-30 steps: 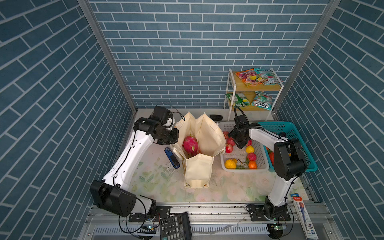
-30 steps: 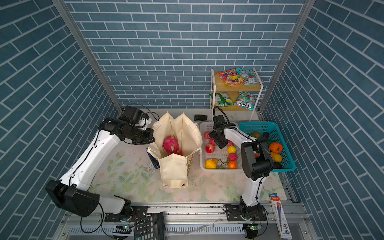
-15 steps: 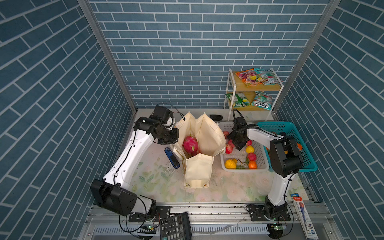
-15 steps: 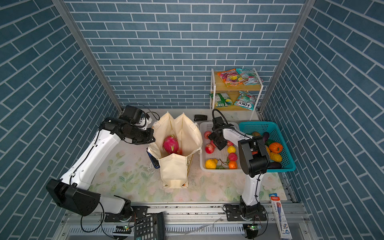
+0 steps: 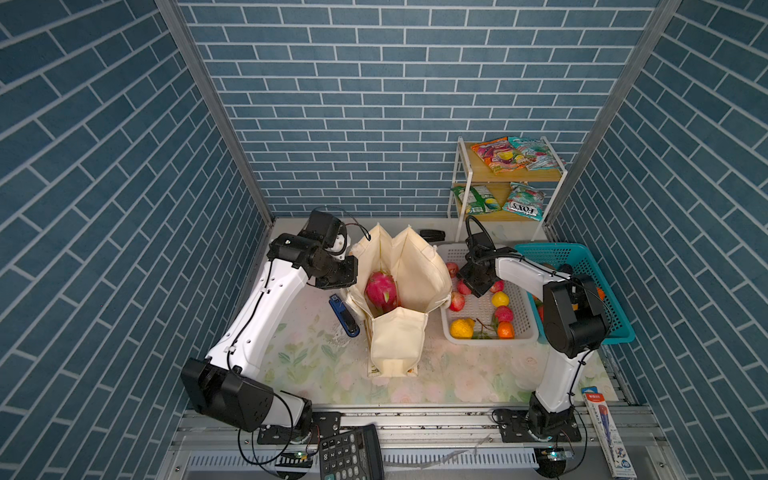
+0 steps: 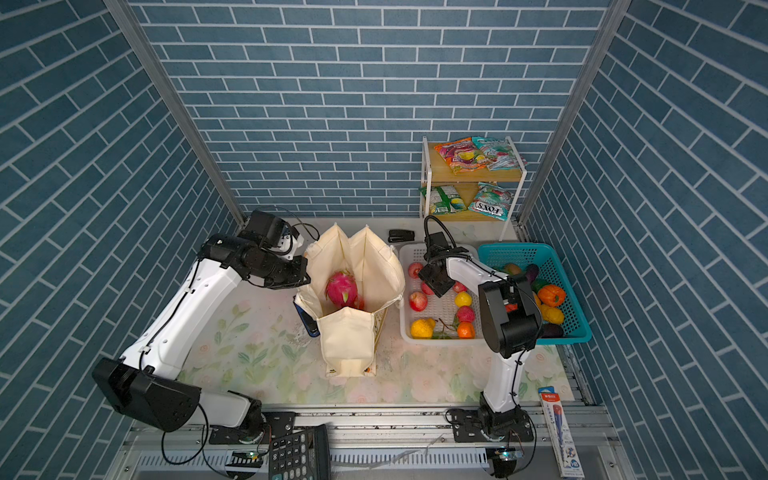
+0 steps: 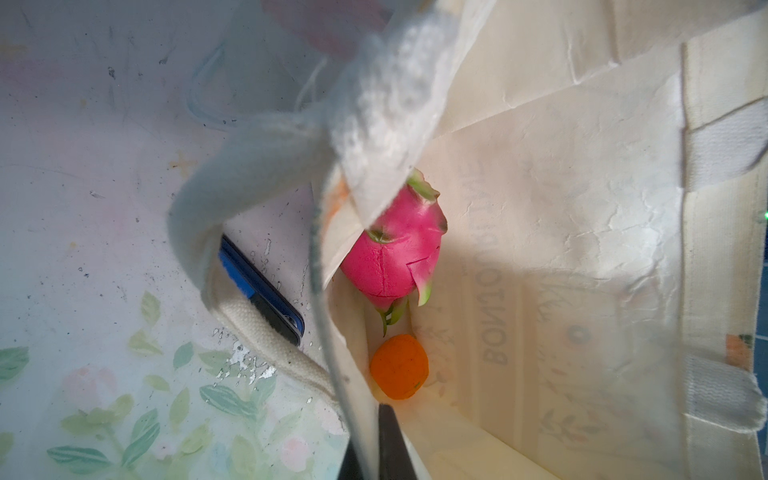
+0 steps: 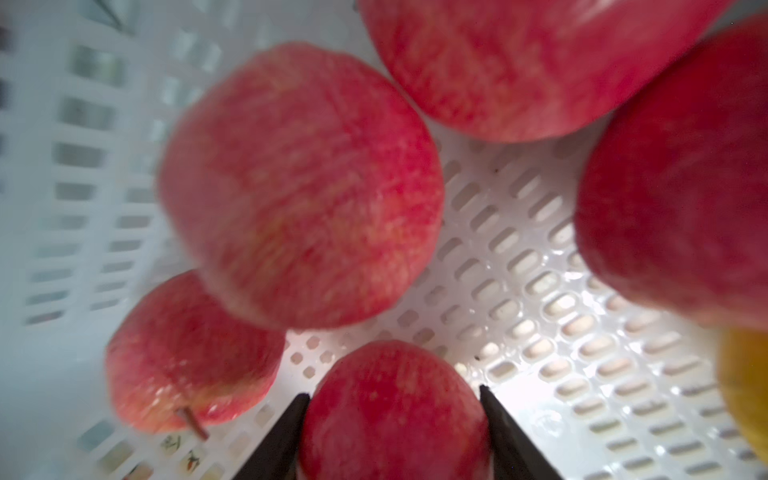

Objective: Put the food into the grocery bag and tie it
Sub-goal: 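Lower the right gripper onto a red apple in the white basket, then grasp the red apple with the right gripper and lift it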

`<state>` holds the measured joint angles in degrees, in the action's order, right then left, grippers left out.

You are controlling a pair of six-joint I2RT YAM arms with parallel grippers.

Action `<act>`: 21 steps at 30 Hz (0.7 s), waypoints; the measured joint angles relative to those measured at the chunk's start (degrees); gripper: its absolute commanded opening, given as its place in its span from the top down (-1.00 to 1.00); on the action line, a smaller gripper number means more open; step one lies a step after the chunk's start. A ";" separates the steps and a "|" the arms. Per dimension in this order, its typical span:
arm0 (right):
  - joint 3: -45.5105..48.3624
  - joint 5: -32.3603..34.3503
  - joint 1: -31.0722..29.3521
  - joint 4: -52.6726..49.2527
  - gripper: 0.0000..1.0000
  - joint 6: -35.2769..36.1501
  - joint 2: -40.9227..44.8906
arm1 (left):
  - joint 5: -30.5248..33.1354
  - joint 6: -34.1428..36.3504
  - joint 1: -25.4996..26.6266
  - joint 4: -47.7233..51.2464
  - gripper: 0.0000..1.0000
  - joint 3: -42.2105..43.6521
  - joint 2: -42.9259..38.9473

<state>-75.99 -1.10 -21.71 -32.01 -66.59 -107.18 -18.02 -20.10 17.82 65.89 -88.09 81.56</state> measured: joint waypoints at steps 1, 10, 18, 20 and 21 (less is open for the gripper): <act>0.04 0.20 0.02 -0.22 0.03 0.17 1.14 | -0.02 -0.02 0.00 0.00 0.93 0.00 0.00; -2.38 1.40 0.00 -3.02 0.20 6.80 11.78 | -0.04 0.00 0.00 -0.04 0.93 0.00 0.00; -10.73 6.29 -3.13 -5.55 0.32 24.15 17.16 | -0.09 0.00 0.09 -0.17 0.93 0.00 0.00; -11.93 7.65 -5.35 -5.38 0.34 29.83 18.64 | -0.09 0.00 0.11 -0.20 0.93 0.00 0.00; -12.50 8.20 -6.73 -5.18 0.34 33.05 19.30 | -0.07 0.00 0.11 -0.22 0.93 0.00 0.00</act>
<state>-88.49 7.09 -28.45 -37.19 -33.54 -87.88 -18.09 -20.10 17.93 65.67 -88.09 81.56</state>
